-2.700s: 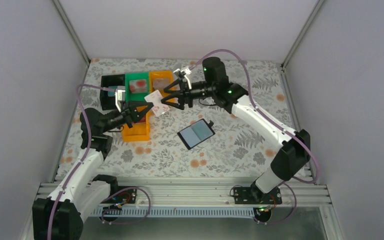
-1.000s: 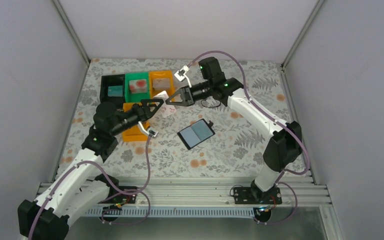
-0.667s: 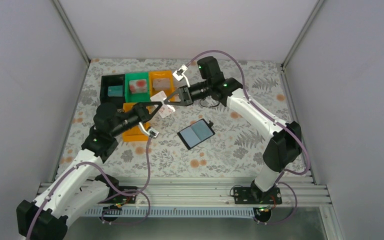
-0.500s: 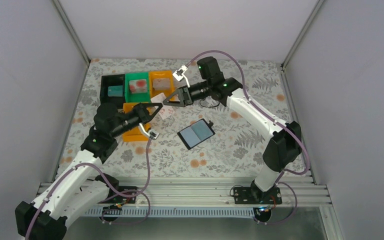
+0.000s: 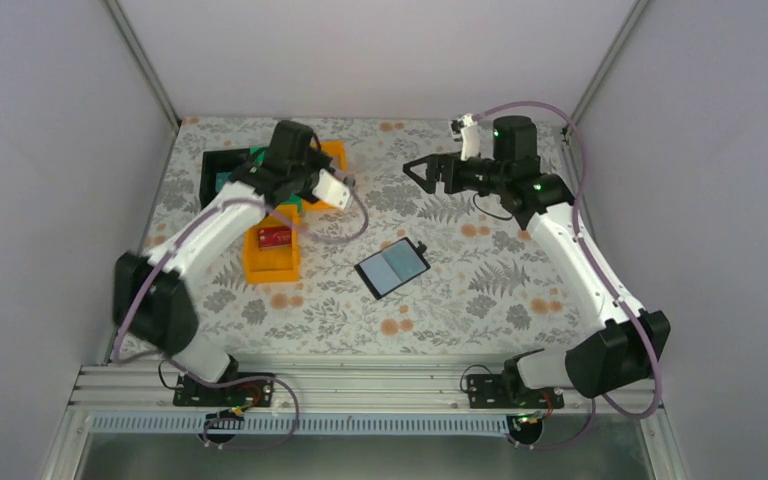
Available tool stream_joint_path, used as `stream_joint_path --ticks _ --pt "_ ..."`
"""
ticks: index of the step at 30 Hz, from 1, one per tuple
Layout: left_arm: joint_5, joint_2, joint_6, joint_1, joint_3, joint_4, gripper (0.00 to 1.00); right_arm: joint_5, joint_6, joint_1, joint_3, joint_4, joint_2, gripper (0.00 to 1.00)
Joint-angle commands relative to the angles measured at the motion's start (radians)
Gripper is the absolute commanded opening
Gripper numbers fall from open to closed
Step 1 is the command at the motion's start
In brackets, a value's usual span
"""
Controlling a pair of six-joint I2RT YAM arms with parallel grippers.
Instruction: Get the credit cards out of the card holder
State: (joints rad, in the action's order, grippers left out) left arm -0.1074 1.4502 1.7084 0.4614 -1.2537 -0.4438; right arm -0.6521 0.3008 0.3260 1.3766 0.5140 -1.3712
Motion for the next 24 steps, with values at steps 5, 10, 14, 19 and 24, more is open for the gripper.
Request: stream_joint_path --ticks 5,10,14,19,24 --pt "0.094 0.423 -0.281 -0.08 -0.39 -0.131 0.02 0.066 -0.059 -0.088 -0.084 0.015 0.013 0.99" --pt "0.099 0.59 -0.344 -0.146 -0.531 -0.125 0.02 0.046 -0.087 -0.144 -0.053 0.044 -0.013 0.99" --pt "0.106 0.669 -0.376 -0.157 -0.569 -0.084 0.02 0.027 -0.108 -0.181 -0.044 0.057 -0.036 0.99" --pt "0.115 0.731 -0.433 -0.149 -0.605 -0.101 0.02 -0.005 -0.13 -0.217 -0.041 0.07 -0.074 0.99" --pt "0.158 0.75 -0.425 -0.147 -0.574 -0.047 0.02 -0.037 -0.138 -0.237 -0.04 0.066 -0.096 0.99"
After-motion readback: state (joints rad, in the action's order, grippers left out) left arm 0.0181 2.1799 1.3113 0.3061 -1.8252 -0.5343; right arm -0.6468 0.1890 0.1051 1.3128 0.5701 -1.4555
